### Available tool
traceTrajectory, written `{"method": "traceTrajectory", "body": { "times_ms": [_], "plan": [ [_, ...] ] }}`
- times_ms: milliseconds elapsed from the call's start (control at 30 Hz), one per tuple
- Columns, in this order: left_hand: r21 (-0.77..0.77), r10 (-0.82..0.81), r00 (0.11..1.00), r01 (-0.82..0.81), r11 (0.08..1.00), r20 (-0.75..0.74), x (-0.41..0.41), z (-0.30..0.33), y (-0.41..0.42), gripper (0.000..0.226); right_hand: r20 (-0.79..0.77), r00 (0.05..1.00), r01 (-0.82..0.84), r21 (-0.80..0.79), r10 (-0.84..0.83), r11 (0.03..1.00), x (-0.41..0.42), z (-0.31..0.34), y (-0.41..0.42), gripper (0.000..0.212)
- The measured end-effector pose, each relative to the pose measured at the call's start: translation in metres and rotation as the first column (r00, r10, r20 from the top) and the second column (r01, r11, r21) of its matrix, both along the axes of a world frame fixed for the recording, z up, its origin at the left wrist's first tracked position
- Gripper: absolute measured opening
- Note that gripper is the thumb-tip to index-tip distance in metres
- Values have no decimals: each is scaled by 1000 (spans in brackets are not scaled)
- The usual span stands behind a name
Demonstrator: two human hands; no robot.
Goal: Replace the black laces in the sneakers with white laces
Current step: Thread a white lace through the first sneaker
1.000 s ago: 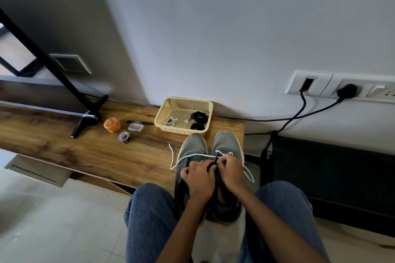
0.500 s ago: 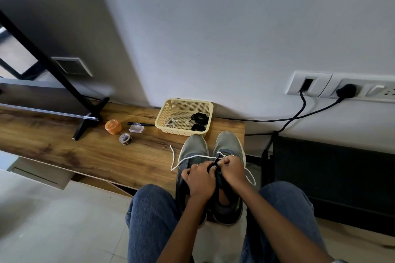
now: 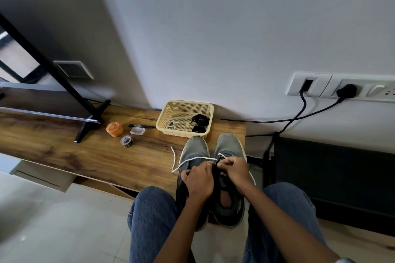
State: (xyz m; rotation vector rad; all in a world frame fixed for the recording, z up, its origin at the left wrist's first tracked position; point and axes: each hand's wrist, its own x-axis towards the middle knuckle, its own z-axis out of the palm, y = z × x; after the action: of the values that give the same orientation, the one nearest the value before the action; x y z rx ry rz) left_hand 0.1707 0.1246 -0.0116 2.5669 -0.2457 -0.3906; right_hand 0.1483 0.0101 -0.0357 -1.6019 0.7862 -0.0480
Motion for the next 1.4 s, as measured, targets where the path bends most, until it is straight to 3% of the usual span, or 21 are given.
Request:
{"method": "traceTrajectory", "body": {
  "times_ms": [167,300,400,500,600,667,733,867,967,1133,1400],
  "plan": [
    [-39,-36,997,33,999,-75,14,7,-2,28,50,995,88,38,-89,995,-5,3,-1,19],
    [-34,-13,997,11,999,-71,20,8,-6,16,57,997,45,-21,-43,999,-7,1,1,14],
    [1,-10,998,10,1000,-62,19,11,-7,16,42,999,-9,-180,16,984,-9,6,2,8],
    [-9,22,997,-23,1000,-77,18,10,-8,18,43,996,-55,-422,81,905,-23,17,13,10],
    [-13,62,996,-63,998,-68,19,10,-8,16,36,986,-101,-655,164,749,-45,15,35,30],
    [-50,97,993,-101,994,-70,21,9,-9,17,-8,976,-158,-710,217,686,-56,6,44,50],
    [-148,147,983,-162,976,-107,22,8,-8,16,-85,973,-212,-699,215,683,-60,-2,45,56],
    [-385,313,938,-348,855,-151,23,21,-2,15,-126,963,-260,-675,239,691,-60,0,43,50],
    [-440,392,911,-408,800,-132,29,30,10,10,-140,957,-280,-663,253,695,-59,3,44,58],
    [-558,538,831,-515,651,-140,36,38,35,10,-125,960,-265,-698,251,665,-60,0,43,40],
    [-683,733,658,-616,393,-171,32,58,65,14,-129,962,-259,-716,243,648,-58,-3,44,40]
  ]
}}
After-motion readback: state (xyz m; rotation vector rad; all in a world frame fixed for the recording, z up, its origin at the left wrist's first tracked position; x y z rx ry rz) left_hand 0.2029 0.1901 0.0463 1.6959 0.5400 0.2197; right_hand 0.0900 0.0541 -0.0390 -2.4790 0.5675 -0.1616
